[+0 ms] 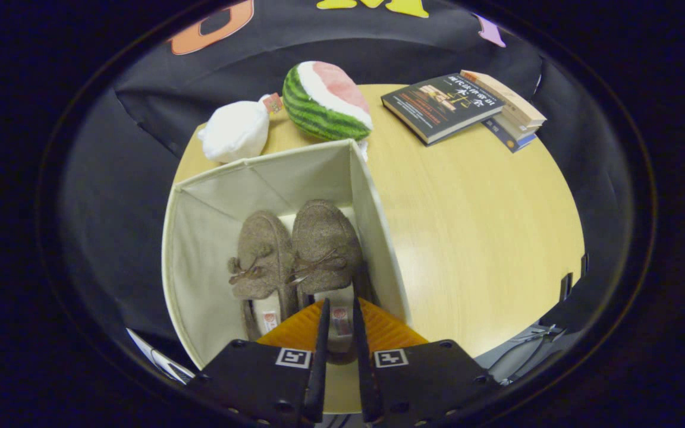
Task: Open the storage box then place both shoes into the box .Put the left shoe in first, then the right shoe, with the right side of both shoes facing outward in a uniform manner.
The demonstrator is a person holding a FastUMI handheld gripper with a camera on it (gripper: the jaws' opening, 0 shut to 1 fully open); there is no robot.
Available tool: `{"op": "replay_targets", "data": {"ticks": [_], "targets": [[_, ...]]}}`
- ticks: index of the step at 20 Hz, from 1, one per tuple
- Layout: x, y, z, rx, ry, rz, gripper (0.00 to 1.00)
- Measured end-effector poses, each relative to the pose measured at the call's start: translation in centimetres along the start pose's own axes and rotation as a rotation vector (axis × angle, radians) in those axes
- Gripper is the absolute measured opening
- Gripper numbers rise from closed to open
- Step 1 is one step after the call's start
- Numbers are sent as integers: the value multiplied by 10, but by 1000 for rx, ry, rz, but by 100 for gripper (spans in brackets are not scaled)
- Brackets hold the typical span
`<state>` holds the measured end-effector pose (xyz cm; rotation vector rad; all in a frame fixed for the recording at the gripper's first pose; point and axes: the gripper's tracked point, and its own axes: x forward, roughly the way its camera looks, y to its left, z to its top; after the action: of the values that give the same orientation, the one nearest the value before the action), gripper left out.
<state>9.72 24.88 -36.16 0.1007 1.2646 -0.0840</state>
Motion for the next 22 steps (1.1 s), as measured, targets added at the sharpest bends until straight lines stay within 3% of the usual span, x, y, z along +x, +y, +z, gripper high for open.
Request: {"op": "replay_targets", "data": {"ticks": [6,14,18,22], "targets": [[-64,-19,7,11,-142,4,47],[-145,-83,24,36,-422,-48,88],[-176,-110,29,37,-525,-39,97],[-216,-123,35,28,-666,-3,96]]}}
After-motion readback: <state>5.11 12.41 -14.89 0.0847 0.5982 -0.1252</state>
